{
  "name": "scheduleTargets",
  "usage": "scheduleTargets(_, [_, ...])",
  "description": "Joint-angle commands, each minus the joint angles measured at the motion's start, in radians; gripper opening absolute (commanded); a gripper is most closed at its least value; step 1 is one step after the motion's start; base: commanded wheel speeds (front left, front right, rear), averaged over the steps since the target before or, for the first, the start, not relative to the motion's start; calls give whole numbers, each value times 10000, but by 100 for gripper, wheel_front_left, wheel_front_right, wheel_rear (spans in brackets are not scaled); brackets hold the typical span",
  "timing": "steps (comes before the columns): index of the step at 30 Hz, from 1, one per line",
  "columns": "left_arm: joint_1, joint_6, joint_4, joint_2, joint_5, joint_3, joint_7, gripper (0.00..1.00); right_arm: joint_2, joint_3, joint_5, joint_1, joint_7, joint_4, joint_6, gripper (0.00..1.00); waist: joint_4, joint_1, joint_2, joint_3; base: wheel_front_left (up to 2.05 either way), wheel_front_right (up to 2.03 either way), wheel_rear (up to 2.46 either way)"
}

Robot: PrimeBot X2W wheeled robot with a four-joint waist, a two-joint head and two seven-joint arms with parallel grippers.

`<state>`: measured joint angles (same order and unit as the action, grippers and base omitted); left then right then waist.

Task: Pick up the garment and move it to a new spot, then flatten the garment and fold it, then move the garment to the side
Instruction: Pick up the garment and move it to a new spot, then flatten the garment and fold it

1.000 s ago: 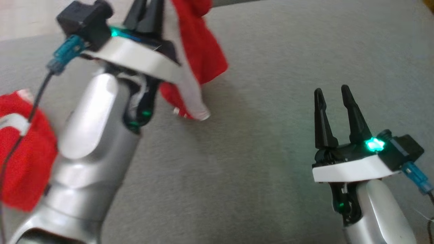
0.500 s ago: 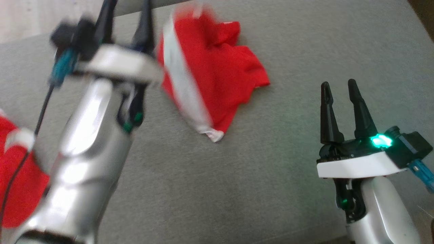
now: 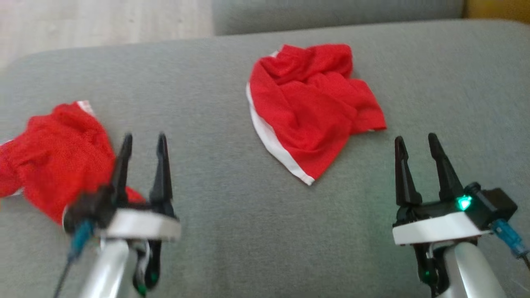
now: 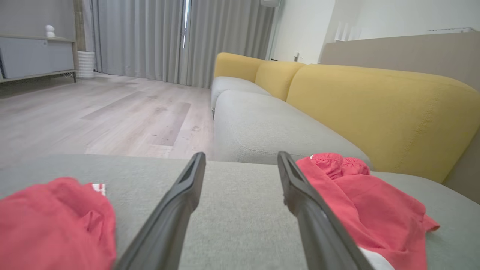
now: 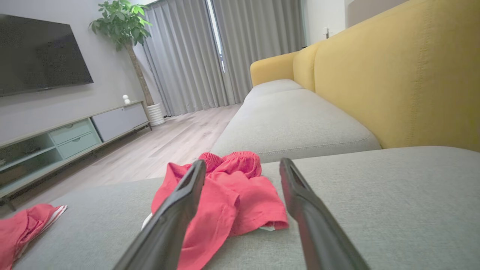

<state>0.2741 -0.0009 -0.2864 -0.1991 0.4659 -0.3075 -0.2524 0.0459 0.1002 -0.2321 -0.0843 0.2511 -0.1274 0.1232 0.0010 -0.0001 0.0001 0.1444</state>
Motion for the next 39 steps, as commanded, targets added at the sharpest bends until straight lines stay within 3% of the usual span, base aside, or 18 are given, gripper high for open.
scheduleTargets(1, [-322, -44, 845, 40, -473, 595, -90, 100, 43, 194, 128, -49, 107, 214, 75, 100, 413, 1, -1, -421, 0, 0, 0])
scheduleTargets(7, [-1582, -235, 2039, 882, -1347, 1448, -91, 100, 43, 163, 266, 127, 107, 64, 75, 100, 624, 1, -1, -647, 0, 0, 0])
scheduleTargets(17, [-1590, -763, 1977, 1266, -1964, 1896, -92, 100, 43, 933, 875, -273, 107, -485, 75, 100, 954, 1, -1, -545, 0, 0, 0])
scheduleTargets(20, [-1512, -893, 1846, 1358, -2007, 1872, -92, 100, 43, 1299, 717, -632, 107, -1230, 75, 100, 1159, 1, -1, -397, 0, 0, 0])
scheduleTargets(29, [-1198, -1079, 1578, 1479, -1875, 1842, -93, 100, 43, 2256, 1671, -2173, -660, -4575, 75, 100, 1916, 1, -1, 4, 0, 0, 0])
scheduleTargets(39, [-1117, -1012, 1589, 1487, -1640, 1681, -93, 100, 43, 2469, 1909, -3006, -1310, -6548, 75, 100, 2183, 1, -1, 139, 0, 0, 0])
